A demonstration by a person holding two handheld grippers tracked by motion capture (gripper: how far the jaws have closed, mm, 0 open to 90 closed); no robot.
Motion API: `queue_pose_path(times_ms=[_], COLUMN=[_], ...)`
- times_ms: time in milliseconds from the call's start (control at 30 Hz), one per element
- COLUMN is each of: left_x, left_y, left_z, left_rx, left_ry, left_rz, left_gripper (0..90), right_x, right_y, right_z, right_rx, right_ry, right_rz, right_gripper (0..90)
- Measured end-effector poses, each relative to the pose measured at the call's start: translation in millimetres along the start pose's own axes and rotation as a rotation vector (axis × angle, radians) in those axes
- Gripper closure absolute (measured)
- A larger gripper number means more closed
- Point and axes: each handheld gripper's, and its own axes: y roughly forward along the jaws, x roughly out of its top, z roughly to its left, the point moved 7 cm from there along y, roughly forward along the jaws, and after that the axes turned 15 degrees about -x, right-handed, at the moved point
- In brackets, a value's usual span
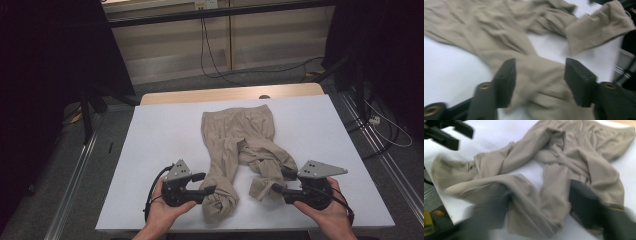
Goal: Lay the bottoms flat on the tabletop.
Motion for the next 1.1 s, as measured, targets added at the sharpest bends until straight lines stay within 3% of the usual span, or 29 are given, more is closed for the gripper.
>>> queue_pose_path(times_ms=[33,100,133,200,267,300,333,367,400,433,567,667,800,867,967,1067,1100], left_x=[0.8,-2.0,-4.0,-9.5,-12.7,-14.3,-16.7,-18.5,-22.3,-25.6,-27.2,-28.4,-32.0,-34.3,-38.7,-42.4,-44.7], left_y=[4.8,15.3,20.2,31.5,39.1,41.0,43.1,45.1,47.2,49.6,47.4,42.5,33.2,30.0,25.4,25.0,24.6], left_z=[6.8,18.0,21.4,25.9,23.5,22.6,20.9,19.5,16.7,13.7,3.6,-0.4,-15.2,-23.4,-41.8,-59.8,-64.9], left_rx=[0.014,0.051,0.06,0.055,0.016,0.029,0.04,0.036,0.019,0.003,-0.031,-0.04,-0.083,-0.102,-0.144,-0.171,-0.187], left_ry=[0.006,0.017,0.013,0.012,0.027,0.046,0.053,0.051,0.051,0.046,0.057,0.064,0.066,0.065,0.082,0.084,0.077], left_rz=[0.018,0.064,0.081,0.138,0.166,0.182,0.198,0.205,0.222,0.226,0.233,0.231,0.214,0.211,0.224,0.232,0.236], left_gripper=[41.3,36.8,34.7,29.9,28.1,28.1,30.6,30.6,34.6,44.9,83.5,86.2,86.1,85.8,85.8,85.8,82.1], right_x=[1.0,-0.5,-2.5,-6.4,-9.6,-9.6,-17.6,-17.6,-22.0,-29.0,-24.2,-16.8,-7.1,-1.9,2.3,4.0,4.1], right_y=[3.1,16.4,23.4,35.0,50.9,50.9,62.1,62.1,65.0,68.3,61.6,53.5,40.0,34.2,32.5,37.1,41.2], right_z=[0.3,-1.9,-3.7,-9.2,-23.8,-23.8,-33.8,-33.8,-35.0,-34.3,-30.3,-27.9,-20.7,-15.5,-4.7,13.1,24.6], right_rx=[0.002,-0.007,-0.008,-0.031,-0.119,-0.119,-0.155,-0.155,-0.151,-0.128,-0.104,-0.086,-0.044,-0.038,-0.02,0.022,0.059], right_ry=[-0.009,-0.045,-0.051,-0.063,-0.106,-0.106,-0.12,-0.12,-0.114,-0.107,-0.062,-0.018,0.004,0.001,-0.008,-0.039,-0.065], right_rz=[0.002,0.032,0.05,0.086,0.122,0.122,0.172,0.172,0.192,0.224,0.187,0.147,0.087,0.059,0.046,0.051,0.06], right_gripper=[61.0,83.4,87.2,88.7,89.0,89.0,89.0,89.0,88.7,87.3,63.1,45.9,35.0,34.0,34.7,44.8,56.3])
